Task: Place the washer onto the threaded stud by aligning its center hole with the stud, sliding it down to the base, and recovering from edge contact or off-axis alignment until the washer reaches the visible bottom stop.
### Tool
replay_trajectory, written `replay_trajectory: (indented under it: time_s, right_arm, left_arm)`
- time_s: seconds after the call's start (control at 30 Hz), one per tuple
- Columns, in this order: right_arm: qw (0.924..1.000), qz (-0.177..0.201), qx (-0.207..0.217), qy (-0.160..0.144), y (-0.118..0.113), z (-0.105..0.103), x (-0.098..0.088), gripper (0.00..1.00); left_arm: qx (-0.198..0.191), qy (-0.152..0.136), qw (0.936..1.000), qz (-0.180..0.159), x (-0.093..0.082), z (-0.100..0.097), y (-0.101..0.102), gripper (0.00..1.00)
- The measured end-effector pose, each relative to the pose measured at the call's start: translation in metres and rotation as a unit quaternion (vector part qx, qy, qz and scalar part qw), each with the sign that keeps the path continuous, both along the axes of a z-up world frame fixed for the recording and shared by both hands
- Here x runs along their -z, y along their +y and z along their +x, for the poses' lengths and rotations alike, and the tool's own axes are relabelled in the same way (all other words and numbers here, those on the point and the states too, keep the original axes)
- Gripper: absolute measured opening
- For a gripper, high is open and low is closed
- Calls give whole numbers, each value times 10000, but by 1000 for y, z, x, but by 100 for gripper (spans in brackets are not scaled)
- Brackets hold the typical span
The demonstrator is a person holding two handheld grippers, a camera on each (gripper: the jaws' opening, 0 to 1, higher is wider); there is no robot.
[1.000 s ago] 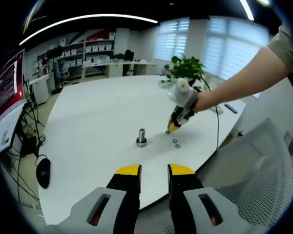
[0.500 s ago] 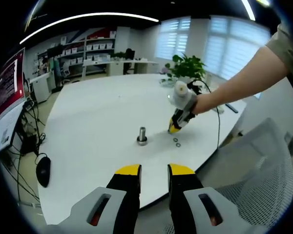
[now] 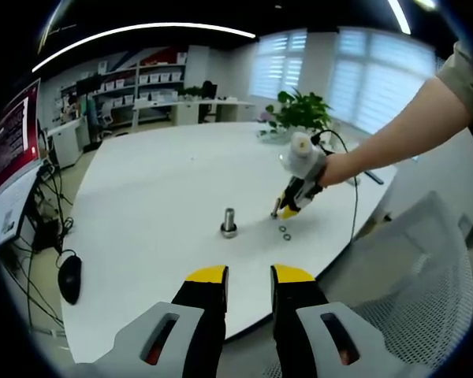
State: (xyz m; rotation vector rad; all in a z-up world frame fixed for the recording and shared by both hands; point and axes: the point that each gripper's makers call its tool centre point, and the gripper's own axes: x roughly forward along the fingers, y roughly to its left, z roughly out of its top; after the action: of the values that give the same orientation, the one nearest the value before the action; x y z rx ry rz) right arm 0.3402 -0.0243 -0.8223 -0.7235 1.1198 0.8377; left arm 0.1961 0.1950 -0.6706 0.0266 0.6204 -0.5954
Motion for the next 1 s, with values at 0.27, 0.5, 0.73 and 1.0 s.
replay_trajectory:
  time_s: [0.27,0.5,0.73,1.0]
  right_arm:
    - [9998,86,182,60,1,-23,1,21]
    - [9994,218,105,234,15,-50,6,22]
    - [9993,253,12,270,27,-57,10,22]
    - [9989,207,-1,411,33,-60,21,22]
  left_arm:
    - [32,-30,10000,-22,-1,-1,-1,19]
    - [25,-71,10000,-28,-2,0,-1,19]
    - [15,-80,10000,9,-2,0,0,19]
    - [-10,-66,10000,54,-1,0,1,18]
